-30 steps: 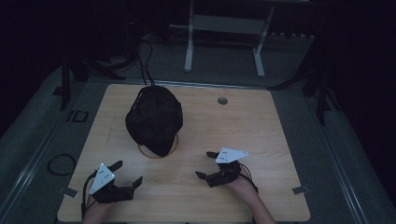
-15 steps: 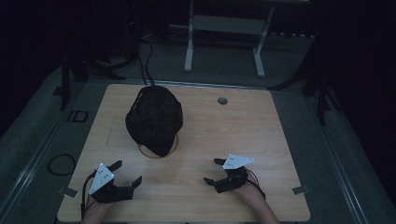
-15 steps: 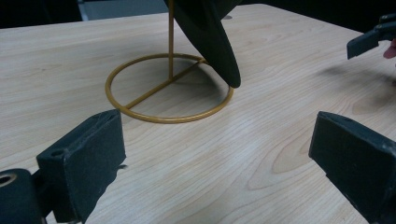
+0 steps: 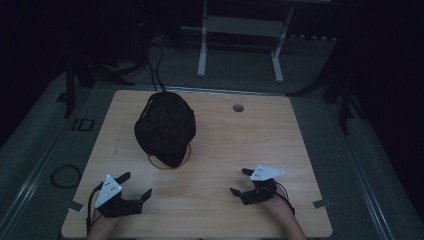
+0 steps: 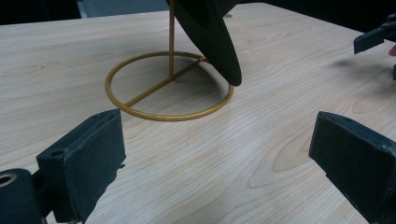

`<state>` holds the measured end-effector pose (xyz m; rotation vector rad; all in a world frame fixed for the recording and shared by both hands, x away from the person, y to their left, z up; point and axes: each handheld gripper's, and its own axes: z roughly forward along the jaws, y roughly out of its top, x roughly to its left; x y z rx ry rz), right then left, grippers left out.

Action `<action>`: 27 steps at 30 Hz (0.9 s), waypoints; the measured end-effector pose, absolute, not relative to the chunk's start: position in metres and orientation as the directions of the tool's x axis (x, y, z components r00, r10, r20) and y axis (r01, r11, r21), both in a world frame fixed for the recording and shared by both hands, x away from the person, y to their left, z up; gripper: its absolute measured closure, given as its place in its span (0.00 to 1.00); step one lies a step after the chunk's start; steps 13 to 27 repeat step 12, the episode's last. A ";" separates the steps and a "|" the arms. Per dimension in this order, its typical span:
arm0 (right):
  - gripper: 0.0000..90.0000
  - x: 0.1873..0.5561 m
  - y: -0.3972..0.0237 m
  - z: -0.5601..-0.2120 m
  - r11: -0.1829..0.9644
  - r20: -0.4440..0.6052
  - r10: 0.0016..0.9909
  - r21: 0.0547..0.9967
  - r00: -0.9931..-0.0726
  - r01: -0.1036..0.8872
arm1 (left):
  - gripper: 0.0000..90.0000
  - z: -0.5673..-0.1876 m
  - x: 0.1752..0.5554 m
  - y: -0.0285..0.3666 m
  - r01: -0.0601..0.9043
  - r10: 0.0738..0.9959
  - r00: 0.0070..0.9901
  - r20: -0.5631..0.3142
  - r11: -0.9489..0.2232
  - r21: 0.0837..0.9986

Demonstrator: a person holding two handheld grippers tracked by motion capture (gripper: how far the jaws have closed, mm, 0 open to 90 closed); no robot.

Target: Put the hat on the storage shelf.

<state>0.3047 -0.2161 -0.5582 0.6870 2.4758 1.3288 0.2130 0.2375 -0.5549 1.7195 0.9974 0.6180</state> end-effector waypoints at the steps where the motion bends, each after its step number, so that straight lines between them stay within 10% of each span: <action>1: 0.16 0.305 -0.218 -0.559 0.473 0.003 0.520 0.832 -0.854 0.291 | 0.04 -0.555 0.213 0.237 0.330 0.847 0.529 -0.055 -0.146 0.933; 27: 0.16 0.308 -0.222 -0.560 0.459 0.011 0.533 0.836 -0.846 0.300 | 0.04 -0.555 0.213 0.238 0.334 0.849 0.525 -0.055 -0.147 0.931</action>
